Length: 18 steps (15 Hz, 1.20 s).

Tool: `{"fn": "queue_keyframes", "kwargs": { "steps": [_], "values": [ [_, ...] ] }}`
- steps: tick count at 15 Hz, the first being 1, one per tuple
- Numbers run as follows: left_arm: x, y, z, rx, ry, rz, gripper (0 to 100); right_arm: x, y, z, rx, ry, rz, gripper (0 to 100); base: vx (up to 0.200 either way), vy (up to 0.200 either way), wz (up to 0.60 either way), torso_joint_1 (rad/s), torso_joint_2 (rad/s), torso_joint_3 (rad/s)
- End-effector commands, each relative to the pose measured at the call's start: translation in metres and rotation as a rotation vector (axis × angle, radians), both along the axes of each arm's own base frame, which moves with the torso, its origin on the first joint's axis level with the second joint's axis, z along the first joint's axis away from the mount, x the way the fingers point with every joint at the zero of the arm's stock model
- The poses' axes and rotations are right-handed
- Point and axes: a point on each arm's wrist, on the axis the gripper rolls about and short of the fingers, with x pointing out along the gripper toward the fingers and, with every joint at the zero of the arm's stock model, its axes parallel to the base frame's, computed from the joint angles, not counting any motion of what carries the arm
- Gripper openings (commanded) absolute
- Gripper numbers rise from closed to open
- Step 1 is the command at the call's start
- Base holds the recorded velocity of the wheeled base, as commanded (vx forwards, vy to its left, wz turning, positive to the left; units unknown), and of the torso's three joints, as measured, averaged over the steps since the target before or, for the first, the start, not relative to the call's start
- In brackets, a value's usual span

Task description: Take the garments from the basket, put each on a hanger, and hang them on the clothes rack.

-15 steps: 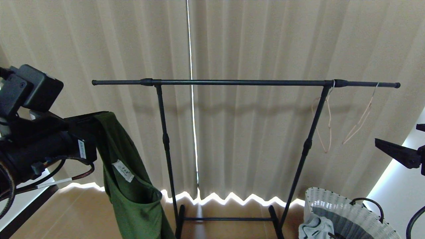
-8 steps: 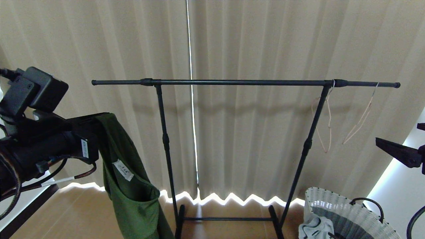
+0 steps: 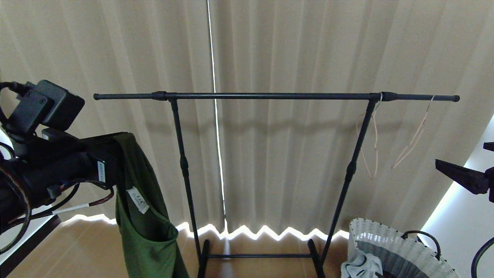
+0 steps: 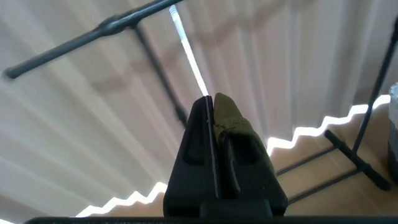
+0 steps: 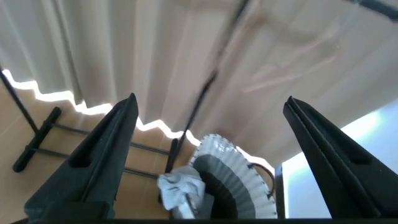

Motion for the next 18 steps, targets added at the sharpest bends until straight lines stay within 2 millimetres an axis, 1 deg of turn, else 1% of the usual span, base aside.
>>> {"fn": "queue_keyframes", "kwargs": {
  "steps": [1,9,18],
  "values": [
    [-0.0003,0.0001,-0.0002,0.000,-0.001,0.000,0,0.0005,0.0000,-0.0005,0.000,0.002,0.001,100,0.000,-0.200,0.00,0.017,0.01,-0.002],
    [-0.0002,0.0001,-0.0018,0.003,0.004,0.000,0,0.0009,-0.0021,-0.0007,0.000,0.004,-0.014,100,0.000,-0.200,0.00,0.004,0.00,0.001],
    [-0.0001,-0.0005,-0.0005,-0.007,-0.025,-0.002,0,-0.0009,-0.0030,-0.0020,0.000,0.005,-0.020,100,0.000,0.000,0.00,0.000,0.00,0.000]
  ]
}}
